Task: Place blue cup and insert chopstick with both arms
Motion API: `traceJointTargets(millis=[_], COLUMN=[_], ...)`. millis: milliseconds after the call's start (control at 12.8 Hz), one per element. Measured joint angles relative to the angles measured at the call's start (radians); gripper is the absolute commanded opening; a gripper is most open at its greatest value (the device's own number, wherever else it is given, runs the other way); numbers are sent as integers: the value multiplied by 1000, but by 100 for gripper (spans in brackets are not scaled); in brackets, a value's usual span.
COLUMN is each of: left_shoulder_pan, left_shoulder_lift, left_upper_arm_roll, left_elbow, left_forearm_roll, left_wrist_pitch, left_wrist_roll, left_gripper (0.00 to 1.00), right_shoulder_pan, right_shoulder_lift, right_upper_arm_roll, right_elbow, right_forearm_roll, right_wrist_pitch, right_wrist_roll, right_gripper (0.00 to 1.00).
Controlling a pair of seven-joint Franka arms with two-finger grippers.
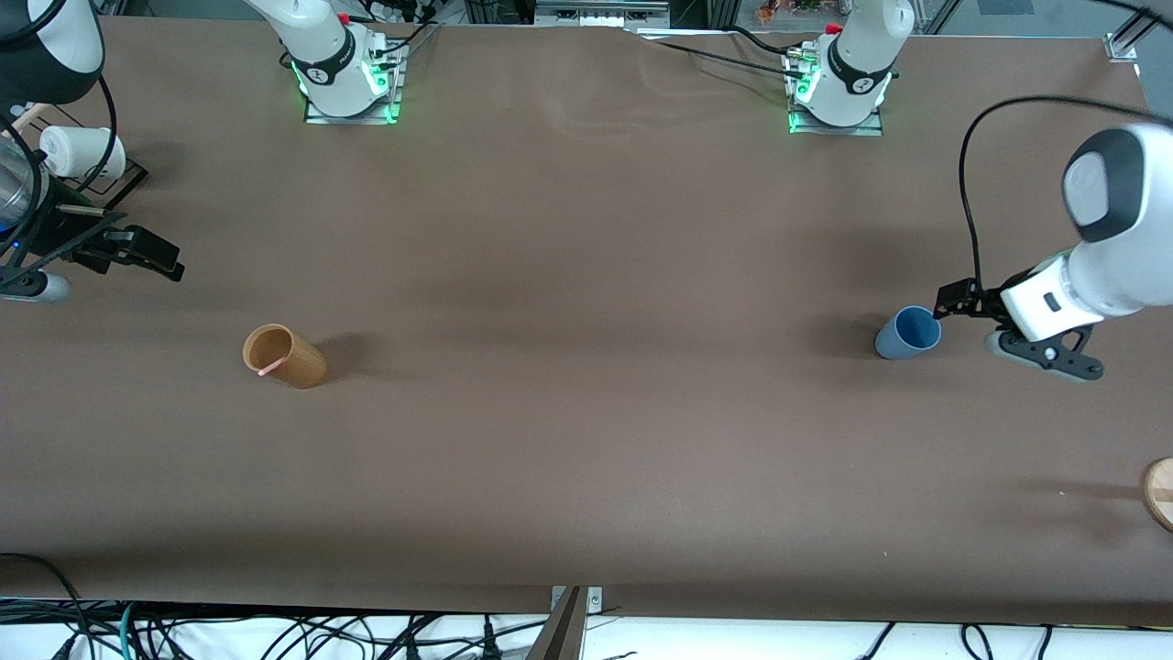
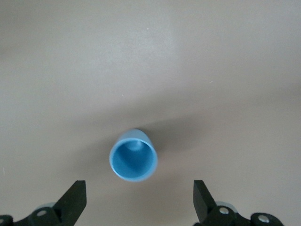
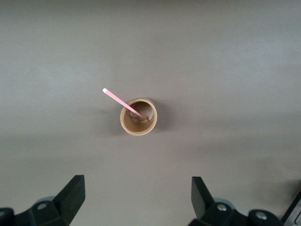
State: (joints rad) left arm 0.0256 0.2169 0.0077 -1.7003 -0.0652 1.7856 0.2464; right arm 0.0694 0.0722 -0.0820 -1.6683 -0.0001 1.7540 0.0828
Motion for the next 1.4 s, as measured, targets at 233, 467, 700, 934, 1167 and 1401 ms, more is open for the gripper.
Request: traceJointTargets(millis=[233, 467, 700, 934, 1167, 1401], left_shoulder_pan=[-20, -35, -35, -36, -37, -36], left_shoulder_lift=[-20, -50, -97, -155, -170, -153], left_upper_arm_roll=[-46, -50, -41, -36, -36, -37], left_elbow=[158, 222, 249, 252, 251, 245], left_forearm_roll=[0, 42, 37, 24, 24, 24], left_wrist_pitch=[-188, -259, -317, -411, -438, -438], left_wrist_roll=[-182, -197, -203, -205, -260, -279], left_gripper=[100, 100, 100, 100, 100, 100], right_shoulder_pan=[0, 0, 0, 0, 0, 0], right_shoulder_lift=[0, 0, 0, 0, 0, 0], right_upper_arm_roll=[0, 0, 0, 0, 0, 0], right_elbow=[0, 0, 0, -1, 0, 0], right_forearm_roll=[0, 0, 0, 0, 0, 0], right_wrist_pitch=[0, 0, 0, 0, 0, 0], right_wrist_roll=[0, 0, 0, 0, 0, 0], right_gripper=[100, 100, 100, 100, 100, 100])
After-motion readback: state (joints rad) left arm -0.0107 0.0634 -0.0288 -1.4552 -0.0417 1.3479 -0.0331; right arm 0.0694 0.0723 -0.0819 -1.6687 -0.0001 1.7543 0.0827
